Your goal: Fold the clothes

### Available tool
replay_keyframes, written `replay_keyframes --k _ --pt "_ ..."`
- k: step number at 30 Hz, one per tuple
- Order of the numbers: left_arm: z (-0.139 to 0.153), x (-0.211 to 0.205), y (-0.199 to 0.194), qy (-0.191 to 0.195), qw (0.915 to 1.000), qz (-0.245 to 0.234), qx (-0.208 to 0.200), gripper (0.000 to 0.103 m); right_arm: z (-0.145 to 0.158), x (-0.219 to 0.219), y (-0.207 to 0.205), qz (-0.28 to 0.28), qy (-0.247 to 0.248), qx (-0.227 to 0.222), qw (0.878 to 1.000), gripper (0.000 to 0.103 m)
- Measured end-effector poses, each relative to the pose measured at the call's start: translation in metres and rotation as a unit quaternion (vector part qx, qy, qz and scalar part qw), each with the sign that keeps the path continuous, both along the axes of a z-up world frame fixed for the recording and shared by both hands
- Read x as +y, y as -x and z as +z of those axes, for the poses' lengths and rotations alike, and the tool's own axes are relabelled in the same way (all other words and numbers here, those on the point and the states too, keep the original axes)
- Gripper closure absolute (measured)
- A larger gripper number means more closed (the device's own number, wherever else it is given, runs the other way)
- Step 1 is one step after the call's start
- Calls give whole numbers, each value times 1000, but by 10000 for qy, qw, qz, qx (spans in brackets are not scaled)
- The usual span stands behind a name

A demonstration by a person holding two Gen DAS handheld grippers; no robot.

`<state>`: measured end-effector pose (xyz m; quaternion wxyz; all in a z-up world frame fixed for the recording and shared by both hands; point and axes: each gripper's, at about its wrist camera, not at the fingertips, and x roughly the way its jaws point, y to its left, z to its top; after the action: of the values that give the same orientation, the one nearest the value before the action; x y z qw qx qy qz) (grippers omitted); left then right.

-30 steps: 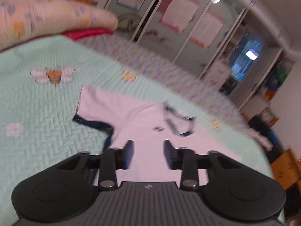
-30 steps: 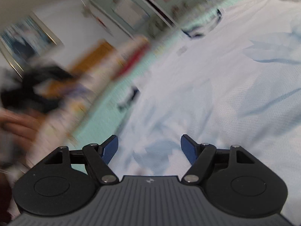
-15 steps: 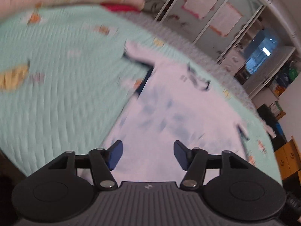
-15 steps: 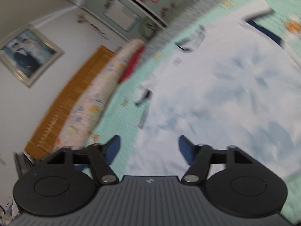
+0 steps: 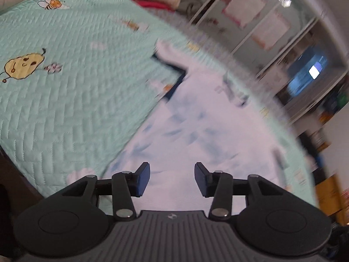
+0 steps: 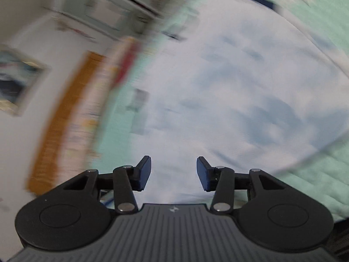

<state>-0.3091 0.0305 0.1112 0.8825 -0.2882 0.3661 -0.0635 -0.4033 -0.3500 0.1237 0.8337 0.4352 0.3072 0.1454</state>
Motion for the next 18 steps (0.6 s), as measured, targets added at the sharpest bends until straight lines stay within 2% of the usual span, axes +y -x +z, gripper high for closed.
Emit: replay_keyframes --k 4,5,7,10,12,14,15,16,17,18 --pt "43 10 0 489 9980 166 -354 43 112 11 3 529 -152 -1199 9913 53" --pt "56 13 -2 621 9966 158 -510 43 138 13 2 638 -272 -1408 9876 46" --pt "81 17 -6 888 9925 132 -834 41 191 18 -7 874 -378 -1831 9785 43" --pt "124 15 -16 1137 9832 -99 -1426 37 272 22 -23 1083 -367 -2535 9605 42" --pt "148 13 -31 1432 9716 -258 -1869 30 323 25 -39 1005 -211 -3086 9456 35" --pt "156 15 -57 1835 9608 -130 -2073 27 371 30 -61 852 96 -3671 9262 26" --pt "160 16 -71 2038 9547 -59 -2168 23 389 36 -76 773 405 -3999 9124 24" --pt "155 18 -90 2149 9521 122 -2171 20 405 43 -93 691 773 -4333 8953 22" --pt "146 19 -112 2119 9539 395 -2087 17 414 52 -113 549 1217 -4639 8758 22" --pt "131 17 -137 1874 9629 657 -1825 17 414 62 -137 361 1681 -4852 8574 22"
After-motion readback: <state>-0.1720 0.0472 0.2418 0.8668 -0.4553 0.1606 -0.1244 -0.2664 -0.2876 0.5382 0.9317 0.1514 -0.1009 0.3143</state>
